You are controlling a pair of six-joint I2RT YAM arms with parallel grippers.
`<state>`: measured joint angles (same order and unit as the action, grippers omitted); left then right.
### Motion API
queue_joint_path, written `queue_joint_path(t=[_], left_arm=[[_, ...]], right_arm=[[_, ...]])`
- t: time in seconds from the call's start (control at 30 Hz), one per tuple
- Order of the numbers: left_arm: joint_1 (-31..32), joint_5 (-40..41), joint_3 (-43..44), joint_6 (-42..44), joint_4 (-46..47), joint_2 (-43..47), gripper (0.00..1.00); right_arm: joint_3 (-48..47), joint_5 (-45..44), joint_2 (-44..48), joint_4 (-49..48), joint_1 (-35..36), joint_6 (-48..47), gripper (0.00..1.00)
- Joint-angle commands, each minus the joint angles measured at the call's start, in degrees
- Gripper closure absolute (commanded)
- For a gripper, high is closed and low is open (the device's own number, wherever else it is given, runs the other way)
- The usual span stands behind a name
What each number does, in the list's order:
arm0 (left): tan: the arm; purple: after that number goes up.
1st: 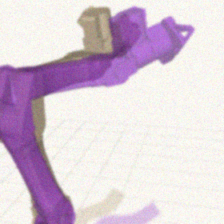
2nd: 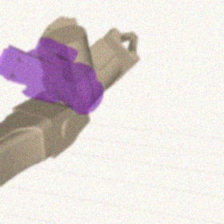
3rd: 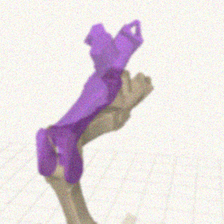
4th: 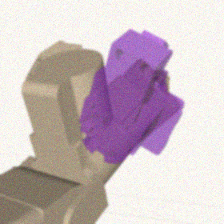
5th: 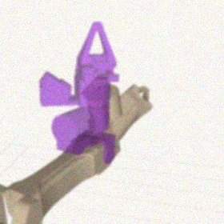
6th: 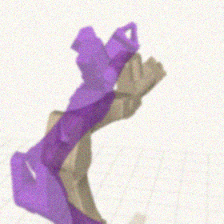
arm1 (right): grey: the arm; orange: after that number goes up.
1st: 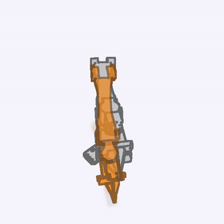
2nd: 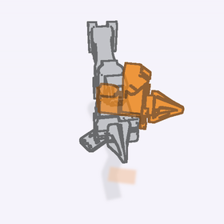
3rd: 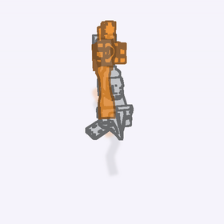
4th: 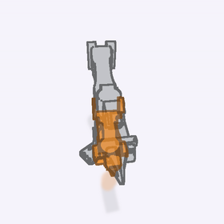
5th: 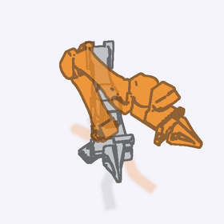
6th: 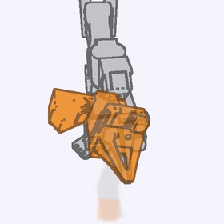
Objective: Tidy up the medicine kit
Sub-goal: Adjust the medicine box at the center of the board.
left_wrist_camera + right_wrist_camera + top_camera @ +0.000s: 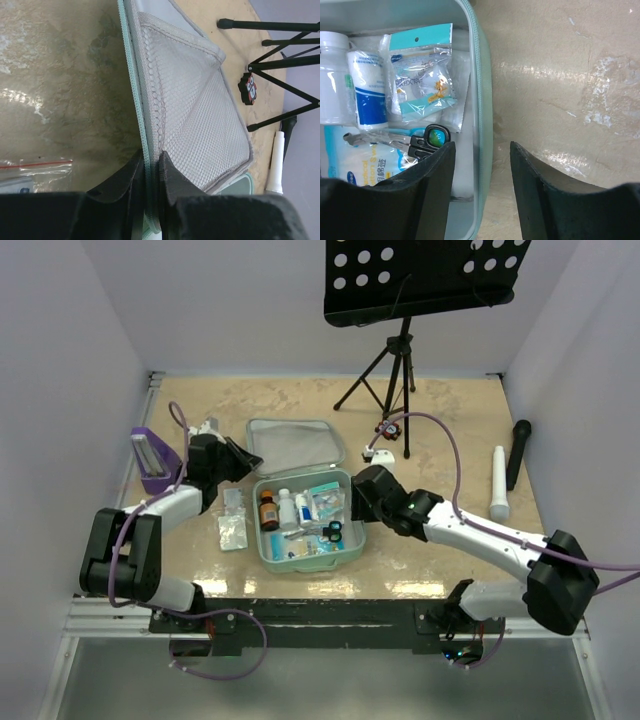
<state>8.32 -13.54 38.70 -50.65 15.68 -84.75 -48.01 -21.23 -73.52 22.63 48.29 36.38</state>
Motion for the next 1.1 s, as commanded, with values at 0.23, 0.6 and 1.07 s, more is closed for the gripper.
queue_joint_path(t=[0.23,0.6,1.07], left_arm=[[-0.1,4.3,-6.9,0.2,0.6,11.6,1.00],[1.0,5.5,-13.6,-3.0,1.5,21.2,1.00],[5.0,7.9,-19.5,-4.9,2.7,27.7,1.00]], right_arm=[[2.9,3.0,0.7,-4.1,-1.4,3.8,0.59],[1.3,3.7,-4.3,-7.3,-5.6,-0.2,0.82],[-8.8,-2.1,-13.0,-7.8,-9.7,-6.9,1.00]])
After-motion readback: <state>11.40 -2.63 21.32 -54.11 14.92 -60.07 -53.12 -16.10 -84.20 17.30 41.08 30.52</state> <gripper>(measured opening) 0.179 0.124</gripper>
